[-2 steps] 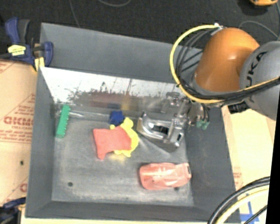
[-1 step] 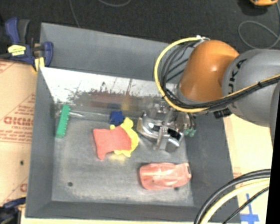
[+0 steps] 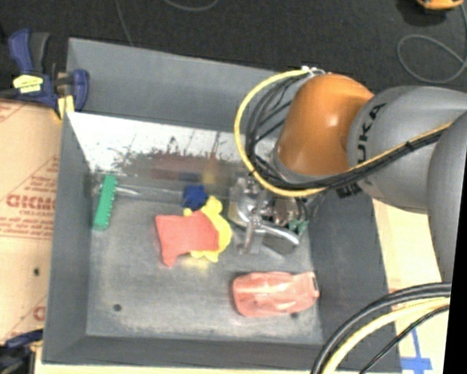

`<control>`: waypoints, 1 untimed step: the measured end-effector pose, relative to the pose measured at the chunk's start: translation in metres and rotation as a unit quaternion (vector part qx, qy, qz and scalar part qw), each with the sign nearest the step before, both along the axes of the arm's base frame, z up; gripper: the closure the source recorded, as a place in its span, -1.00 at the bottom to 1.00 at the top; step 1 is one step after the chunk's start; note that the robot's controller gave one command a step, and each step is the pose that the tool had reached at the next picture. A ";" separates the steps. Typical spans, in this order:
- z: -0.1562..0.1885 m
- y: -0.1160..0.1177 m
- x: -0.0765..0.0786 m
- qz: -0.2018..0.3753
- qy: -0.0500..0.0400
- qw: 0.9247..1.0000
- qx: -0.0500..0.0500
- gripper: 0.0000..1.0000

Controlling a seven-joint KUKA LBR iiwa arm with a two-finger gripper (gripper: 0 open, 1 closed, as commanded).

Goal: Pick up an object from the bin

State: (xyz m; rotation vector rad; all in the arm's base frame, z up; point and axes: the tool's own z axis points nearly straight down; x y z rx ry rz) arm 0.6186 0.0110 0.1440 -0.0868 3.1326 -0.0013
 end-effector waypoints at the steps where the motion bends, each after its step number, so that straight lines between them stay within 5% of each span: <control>1: -0.028 0.013 0.000 -0.080 -0.008 0.997 0.002 -1.00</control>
Offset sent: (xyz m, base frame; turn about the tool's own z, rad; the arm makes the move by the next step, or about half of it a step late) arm 0.0253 0.0730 -0.0740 0.0516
